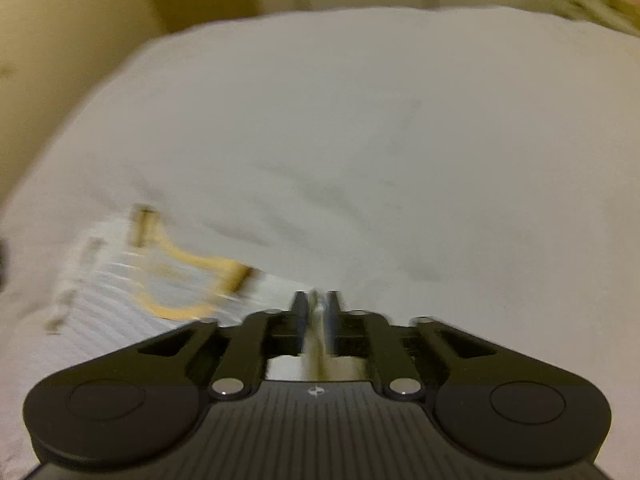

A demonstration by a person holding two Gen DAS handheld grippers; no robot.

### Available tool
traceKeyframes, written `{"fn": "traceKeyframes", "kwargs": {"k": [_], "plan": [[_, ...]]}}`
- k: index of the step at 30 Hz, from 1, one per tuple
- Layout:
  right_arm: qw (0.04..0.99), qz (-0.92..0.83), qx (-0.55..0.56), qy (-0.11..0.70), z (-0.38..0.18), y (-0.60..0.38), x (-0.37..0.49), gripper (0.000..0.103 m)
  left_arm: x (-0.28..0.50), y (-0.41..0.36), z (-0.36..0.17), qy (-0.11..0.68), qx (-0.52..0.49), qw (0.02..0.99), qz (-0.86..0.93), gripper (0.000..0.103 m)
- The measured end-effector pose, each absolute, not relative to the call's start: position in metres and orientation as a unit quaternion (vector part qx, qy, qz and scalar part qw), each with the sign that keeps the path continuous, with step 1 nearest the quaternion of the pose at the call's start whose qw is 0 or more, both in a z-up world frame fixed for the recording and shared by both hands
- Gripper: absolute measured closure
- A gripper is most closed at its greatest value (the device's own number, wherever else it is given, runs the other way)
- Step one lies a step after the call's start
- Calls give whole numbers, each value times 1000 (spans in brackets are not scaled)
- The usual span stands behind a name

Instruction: Fold clothes

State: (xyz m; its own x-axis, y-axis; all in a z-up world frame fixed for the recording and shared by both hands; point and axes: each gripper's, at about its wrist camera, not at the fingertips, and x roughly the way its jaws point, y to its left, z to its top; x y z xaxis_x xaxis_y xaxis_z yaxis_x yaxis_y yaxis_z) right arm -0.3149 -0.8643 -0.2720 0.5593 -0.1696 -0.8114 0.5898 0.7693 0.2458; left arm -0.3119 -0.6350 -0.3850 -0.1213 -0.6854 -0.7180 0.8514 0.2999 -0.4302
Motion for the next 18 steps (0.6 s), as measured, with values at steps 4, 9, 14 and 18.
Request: {"fn": "traceKeyframes", "kwargs": {"k": [4, 9, 14, 18], "plan": [[850, -229, 249, 404, -274, -863, -325, 68, -277, -624, -402, 530, 37, 648, -546, 103], [831, -232, 242, 444, -302, -860, -348, 67, -255, -609, -420, 572, -23, 631, -524, 103], [841, -192, 154, 481, -326, -846, -344, 66, -247, -594, -431, 594, -53, 626, -502, 103], [862, -142, 71, 481, -329, -842, -323, 59, -250, -590, -433, 599, -61, 621, -502, 103]]}}
